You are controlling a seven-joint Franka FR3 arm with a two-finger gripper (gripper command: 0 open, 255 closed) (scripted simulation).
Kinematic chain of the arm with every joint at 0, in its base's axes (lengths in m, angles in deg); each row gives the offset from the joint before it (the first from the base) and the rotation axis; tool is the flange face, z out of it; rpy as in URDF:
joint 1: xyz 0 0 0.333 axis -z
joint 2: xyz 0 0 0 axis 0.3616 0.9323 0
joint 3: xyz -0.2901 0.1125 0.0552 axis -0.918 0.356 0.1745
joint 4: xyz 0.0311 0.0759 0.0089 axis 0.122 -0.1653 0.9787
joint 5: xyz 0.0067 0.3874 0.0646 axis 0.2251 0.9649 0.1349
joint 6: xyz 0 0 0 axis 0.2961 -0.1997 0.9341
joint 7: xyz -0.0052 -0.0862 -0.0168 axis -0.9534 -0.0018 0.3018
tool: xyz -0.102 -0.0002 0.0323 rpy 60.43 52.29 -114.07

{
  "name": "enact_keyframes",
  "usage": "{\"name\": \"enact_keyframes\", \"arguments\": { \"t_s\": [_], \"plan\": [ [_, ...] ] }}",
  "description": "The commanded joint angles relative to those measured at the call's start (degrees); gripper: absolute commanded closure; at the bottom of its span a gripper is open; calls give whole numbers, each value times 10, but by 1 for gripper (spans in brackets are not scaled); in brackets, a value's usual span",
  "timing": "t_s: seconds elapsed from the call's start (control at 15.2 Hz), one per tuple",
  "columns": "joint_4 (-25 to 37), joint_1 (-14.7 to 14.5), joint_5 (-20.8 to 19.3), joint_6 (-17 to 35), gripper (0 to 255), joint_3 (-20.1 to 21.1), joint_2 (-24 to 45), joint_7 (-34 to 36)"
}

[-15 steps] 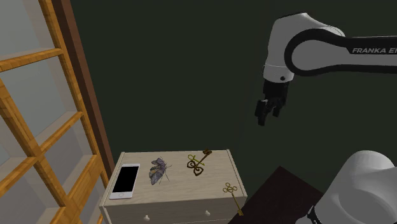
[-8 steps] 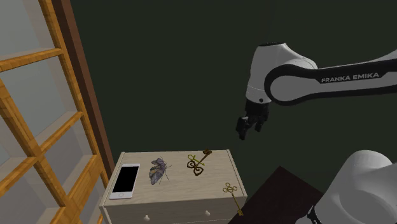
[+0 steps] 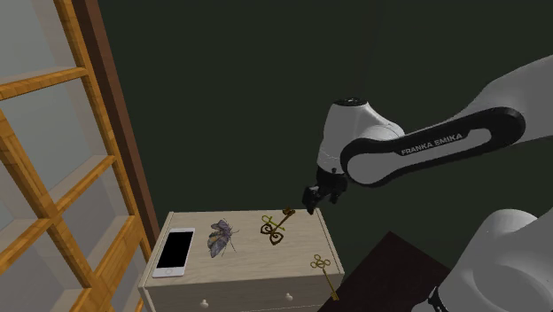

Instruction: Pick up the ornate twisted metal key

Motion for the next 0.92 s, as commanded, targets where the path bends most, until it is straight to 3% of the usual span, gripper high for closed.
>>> {"name": "enact_keyframes", "arguments": {
  "t_s": [0.0,0.4,0.66,0.79,0.86],
  "plan": [
    [5,5,-6,55,0,15,47,23],
    [36,28,-72,194,0,58,192,123],
    [81,34,-180,263,0,63,296,232],
    [111,22,-243,288,0,48,348,293],
    [116,15,-253,292,0,42,357,303]
  ]
}}
